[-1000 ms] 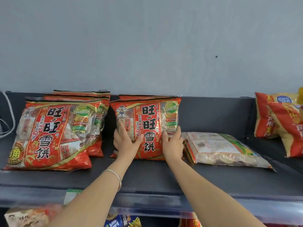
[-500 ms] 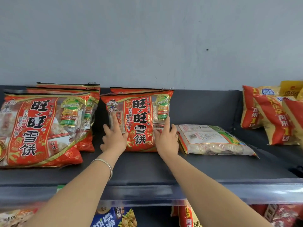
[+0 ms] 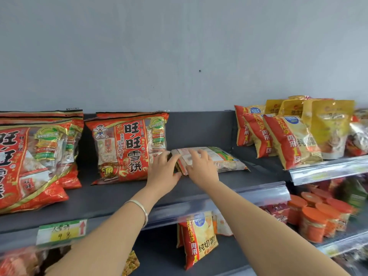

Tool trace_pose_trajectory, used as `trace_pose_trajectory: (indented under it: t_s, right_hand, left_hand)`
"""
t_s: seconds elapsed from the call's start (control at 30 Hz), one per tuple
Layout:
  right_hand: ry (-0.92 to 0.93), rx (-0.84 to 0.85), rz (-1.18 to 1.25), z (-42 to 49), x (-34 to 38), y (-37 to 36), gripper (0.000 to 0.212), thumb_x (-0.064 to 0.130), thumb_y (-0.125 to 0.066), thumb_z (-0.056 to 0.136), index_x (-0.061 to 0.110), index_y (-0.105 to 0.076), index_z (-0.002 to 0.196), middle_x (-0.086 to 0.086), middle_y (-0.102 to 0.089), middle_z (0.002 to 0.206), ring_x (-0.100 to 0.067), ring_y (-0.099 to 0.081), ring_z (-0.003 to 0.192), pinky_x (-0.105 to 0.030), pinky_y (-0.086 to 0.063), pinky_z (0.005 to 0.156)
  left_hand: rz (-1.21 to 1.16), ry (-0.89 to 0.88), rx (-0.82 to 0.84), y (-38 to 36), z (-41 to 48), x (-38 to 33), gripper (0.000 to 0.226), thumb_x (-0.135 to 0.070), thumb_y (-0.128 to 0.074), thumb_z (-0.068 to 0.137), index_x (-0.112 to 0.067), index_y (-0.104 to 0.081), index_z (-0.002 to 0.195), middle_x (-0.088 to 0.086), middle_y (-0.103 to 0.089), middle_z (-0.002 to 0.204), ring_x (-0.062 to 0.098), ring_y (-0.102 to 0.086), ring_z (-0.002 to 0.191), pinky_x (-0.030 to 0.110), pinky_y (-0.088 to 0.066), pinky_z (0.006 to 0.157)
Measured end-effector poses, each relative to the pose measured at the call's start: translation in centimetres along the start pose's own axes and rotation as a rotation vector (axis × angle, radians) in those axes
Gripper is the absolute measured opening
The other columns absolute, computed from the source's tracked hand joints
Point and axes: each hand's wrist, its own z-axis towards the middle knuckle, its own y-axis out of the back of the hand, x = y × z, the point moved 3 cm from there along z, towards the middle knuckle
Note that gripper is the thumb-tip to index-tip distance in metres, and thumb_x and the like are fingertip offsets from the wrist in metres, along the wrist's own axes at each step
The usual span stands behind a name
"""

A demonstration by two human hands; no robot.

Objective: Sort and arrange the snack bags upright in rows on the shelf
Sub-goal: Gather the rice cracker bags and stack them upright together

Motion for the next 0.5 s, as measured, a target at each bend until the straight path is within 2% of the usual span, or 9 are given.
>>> trace_pose_trajectory:
  t_s: [0.17,0.33,0.5]
  right_hand:
    - [-0.199,0.059,-0.015,0.3,-5.6,1.5,0.043,0.021,-0.045,0.093,0.021,-0.038,0.135,-0.011,-0.032,0.142,-0.036,-0.033,0.130,-0.044,-0.037,0.095]
    - [-0.203,0.071,-0.030,2.3,-10.2,2.4,0.043,0.017,-0.044,0.092,0.019,-0.038,0.135,-0.010,-0.031,0.142,-0.036,-0.032,0.129,-0.046,-0.035,0.098]
    - [-0.180,0.073,-0.001,4.8,-13.7,2.7,0.044,0.028,-0.044,0.096,0.024,-0.037,0.139,-0.008,-0.033,0.142,-0.034,-0.032,0.130,-0.049,-0.032,0.102]
  left_hand:
    - [0.034,-0.077,0.191,-2.3,1.5,-3.2,0.062,-0.038,-0.054,0.089,-0.031,-0.028,0.145,0.002,-0.031,0.147,0.024,-0.030,0.133,0.039,-0.030,0.105]
    - [0.061,-0.079,0.252,-4.7,4.1,-6.8,0.065,-0.040,-0.053,0.089,-0.029,-0.025,0.146,0.004,-0.031,0.149,0.026,-0.028,0.136,0.040,-0.027,0.109]
    - [0.094,-0.042,0.274,-7.1,6.1,-9.7,0.067,-0.040,-0.055,0.088,-0.032,-0.023,0.146,0.001,-0.031,0.149,0.025,-0.027,0.137,0.041,-0.026,0.109]
